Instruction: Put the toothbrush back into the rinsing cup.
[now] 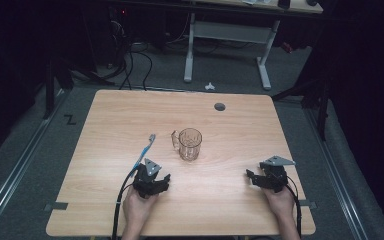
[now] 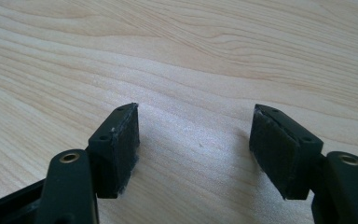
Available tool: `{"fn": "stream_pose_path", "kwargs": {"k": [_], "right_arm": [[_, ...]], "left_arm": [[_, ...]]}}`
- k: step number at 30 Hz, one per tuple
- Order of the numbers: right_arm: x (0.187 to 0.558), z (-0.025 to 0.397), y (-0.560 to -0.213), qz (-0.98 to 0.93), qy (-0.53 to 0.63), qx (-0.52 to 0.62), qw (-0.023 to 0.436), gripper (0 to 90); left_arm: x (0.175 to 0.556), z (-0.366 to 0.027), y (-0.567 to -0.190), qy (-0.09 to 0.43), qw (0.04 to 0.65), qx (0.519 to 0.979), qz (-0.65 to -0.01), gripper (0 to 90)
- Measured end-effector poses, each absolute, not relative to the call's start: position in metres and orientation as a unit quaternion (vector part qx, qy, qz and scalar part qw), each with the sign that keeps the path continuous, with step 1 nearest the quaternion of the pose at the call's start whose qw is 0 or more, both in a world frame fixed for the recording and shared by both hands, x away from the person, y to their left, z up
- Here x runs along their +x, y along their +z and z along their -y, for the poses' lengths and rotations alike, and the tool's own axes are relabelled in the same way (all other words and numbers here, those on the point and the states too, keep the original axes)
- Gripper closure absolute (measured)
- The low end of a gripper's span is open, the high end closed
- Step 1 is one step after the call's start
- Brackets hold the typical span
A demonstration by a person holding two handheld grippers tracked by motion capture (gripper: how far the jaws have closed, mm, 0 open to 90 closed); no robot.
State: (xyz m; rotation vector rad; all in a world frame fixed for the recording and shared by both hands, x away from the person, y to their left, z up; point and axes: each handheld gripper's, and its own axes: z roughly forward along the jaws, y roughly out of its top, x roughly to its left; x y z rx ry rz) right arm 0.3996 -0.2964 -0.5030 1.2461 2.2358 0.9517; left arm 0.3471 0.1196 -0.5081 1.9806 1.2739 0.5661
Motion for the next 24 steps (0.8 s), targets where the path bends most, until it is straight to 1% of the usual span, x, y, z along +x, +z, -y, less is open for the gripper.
{"fn": "stream_pose_path", "kwargs": {"k": [24], "right_arm": [[0.3997, 0.297, -0.5029, -0.802, 0.342, 0.446, 0.202, 33.5]], "left_arm": [[0.3468, -0.1194, -0.5081, 0.219, 0.351, 0.765, -0.494, 35.1]]}}
